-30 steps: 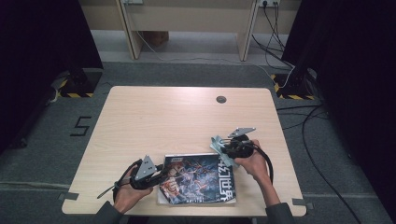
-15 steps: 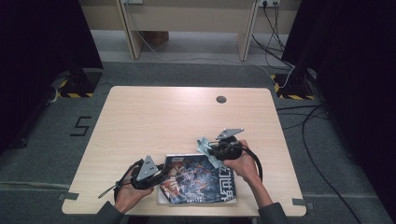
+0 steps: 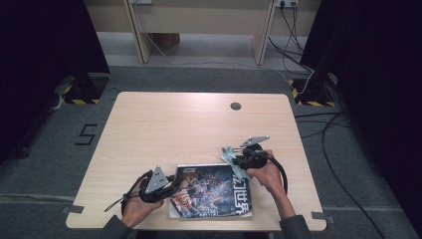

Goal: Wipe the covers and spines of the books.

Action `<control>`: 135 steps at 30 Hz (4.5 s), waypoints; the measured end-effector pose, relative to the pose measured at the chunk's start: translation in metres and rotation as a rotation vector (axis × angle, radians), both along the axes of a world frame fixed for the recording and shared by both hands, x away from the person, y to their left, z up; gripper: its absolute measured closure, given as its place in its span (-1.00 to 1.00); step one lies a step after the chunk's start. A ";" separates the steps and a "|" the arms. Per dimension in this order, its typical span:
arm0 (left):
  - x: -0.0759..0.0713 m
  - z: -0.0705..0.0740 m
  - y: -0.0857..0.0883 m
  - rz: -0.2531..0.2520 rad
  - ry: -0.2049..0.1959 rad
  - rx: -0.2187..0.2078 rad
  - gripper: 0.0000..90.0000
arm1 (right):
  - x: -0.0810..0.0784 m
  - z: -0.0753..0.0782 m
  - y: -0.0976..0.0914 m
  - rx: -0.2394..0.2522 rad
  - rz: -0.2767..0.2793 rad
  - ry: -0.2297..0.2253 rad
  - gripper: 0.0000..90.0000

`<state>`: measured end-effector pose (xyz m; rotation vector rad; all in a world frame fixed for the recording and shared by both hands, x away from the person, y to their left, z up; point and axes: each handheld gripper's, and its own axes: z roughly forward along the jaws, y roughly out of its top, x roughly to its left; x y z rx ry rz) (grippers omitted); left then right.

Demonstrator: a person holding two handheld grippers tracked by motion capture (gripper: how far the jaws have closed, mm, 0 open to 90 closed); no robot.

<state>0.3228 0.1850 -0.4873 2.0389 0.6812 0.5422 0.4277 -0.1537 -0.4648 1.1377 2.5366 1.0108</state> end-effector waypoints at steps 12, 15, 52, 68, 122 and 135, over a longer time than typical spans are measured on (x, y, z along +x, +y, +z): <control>0.000 0.000 0.000 0.003 -0.001 0.000 0.71 | -0.018 0.019 0.045 0.001 0.107 -0.076 0.79; 0.001 -0.001 0.000 0.005 0.001 0.004 0.70 | -0.022 0.025 0.062 0.009 0.149 -0.092 0.79; 0.000 -0.002 0.000 0.008 -0.004 0.008 0.67 | -0.037 0.045 0.112 0.031 0.270 -0.144 0.78; -0.002 -0.002 -0.002 0.009 -0.022 0.014 0.67 | -0.049 0.056 0.143 0.061 0.317 -0.178 0.77; -0.003 0.001 -0.002 -0.009 -0.042 0.026 0.66 | -0.003 0.007 0.008 0.002 0.046 0.023 0.78; -0.004 0.002 -0.002 -0.009 -0.048 0.021 0.66 | 0.008 -0.007 -0.031 -0.037 -0.058 0.073 0.78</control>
